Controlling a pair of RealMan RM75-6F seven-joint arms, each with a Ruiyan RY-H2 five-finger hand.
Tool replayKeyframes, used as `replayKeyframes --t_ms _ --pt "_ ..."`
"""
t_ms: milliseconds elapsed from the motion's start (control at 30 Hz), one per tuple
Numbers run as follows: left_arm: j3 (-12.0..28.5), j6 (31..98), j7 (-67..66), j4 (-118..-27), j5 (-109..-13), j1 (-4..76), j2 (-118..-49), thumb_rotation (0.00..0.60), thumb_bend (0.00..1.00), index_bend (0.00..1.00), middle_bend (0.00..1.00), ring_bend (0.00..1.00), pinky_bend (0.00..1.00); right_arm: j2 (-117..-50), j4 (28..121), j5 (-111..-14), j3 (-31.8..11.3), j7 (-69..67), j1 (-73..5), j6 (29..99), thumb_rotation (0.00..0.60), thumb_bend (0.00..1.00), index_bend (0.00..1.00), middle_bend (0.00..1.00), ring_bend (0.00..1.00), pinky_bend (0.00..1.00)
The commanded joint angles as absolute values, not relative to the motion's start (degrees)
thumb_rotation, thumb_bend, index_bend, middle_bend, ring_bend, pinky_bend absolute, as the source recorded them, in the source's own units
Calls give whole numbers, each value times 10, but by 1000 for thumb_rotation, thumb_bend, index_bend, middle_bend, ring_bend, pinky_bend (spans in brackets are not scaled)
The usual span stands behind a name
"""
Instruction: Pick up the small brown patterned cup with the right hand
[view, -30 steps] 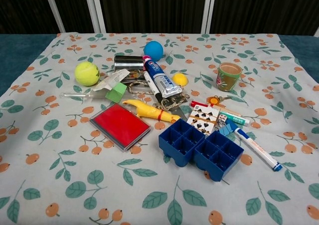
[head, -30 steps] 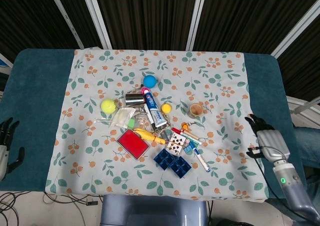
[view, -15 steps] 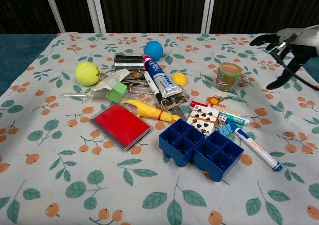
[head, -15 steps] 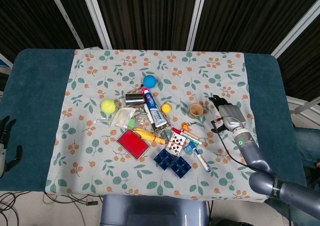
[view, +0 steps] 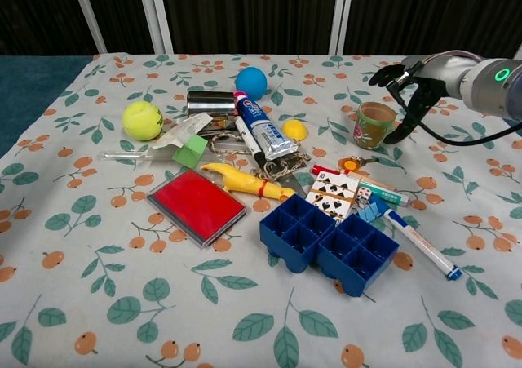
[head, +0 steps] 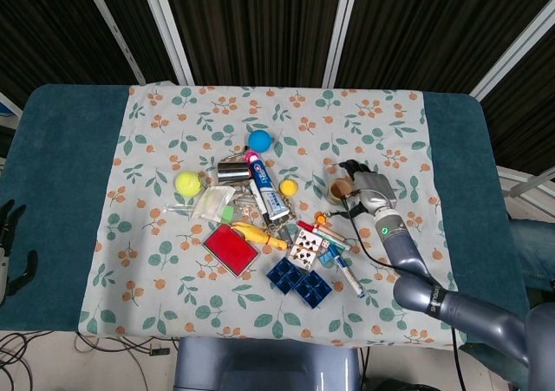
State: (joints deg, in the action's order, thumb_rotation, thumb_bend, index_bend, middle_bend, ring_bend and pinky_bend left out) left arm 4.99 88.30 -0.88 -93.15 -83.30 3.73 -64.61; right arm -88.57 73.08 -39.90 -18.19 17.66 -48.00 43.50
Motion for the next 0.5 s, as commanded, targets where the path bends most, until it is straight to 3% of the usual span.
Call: replayKeyframes --t_ms 33,333,500 --pt "50 881 -8 -932 -832 38 -646 600 497 1 0 8 61 -899 713 -387 -178 184 -491 434 600 113 181 139 153 245" --pt "52 878 -4 -936 -827 38 -644 600 497 1 0 8 61 -924 676 -383 -168 186 -505 430 600 274 310 283 273 293" --pt "52 877 -3 -937 -827 39 -643 600 497 1 0 9 61 -936 658 -388 -166 181 -508 433 600 301 340 301 334 329"
